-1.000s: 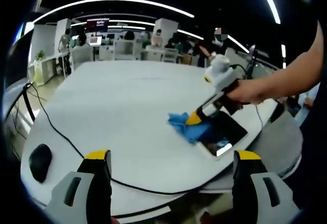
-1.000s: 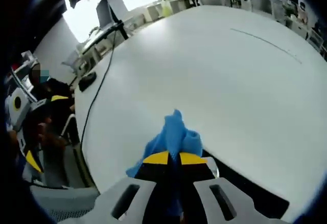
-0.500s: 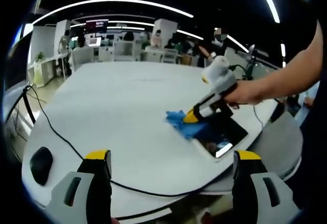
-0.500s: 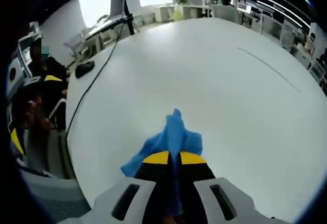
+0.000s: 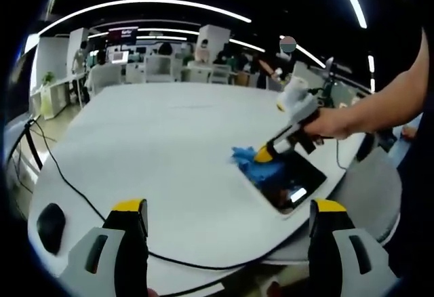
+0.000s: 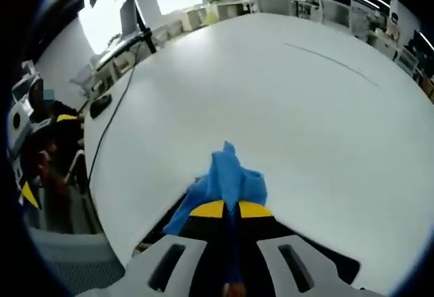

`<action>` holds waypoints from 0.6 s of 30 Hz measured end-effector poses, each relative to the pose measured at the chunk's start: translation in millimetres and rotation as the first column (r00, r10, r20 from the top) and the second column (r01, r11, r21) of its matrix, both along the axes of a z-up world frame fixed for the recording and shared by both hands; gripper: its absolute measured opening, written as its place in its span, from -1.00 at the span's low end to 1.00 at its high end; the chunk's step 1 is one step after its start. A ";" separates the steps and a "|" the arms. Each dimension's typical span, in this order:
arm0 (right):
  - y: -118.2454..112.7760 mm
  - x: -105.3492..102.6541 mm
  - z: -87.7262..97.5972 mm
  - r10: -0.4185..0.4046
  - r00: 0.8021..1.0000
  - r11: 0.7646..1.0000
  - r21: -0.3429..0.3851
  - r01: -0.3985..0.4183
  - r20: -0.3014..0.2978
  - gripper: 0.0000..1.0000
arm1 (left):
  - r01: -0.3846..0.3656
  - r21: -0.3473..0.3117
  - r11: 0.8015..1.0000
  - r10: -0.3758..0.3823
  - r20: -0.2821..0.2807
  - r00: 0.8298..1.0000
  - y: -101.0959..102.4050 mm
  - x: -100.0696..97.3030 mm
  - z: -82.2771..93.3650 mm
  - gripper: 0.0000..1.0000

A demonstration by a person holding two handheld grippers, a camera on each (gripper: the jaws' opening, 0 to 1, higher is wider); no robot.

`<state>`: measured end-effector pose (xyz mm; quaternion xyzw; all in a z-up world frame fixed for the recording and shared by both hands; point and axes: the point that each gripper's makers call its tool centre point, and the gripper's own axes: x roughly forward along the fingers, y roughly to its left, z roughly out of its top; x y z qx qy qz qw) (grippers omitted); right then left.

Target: Wipe the mirror surface with the cleaning cloth until all visible marks leave the cleaned area.

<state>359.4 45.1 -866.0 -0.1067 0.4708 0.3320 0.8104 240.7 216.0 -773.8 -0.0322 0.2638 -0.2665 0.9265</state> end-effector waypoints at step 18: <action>-9.5 -46.8 -0.5 -0.096 0.995 0.995 0.027 0.096 -0.031 -1.00 | -0.002 0.007 1.000 0.002 -0.002 1.000 3.9 -3.4 0.8 0.99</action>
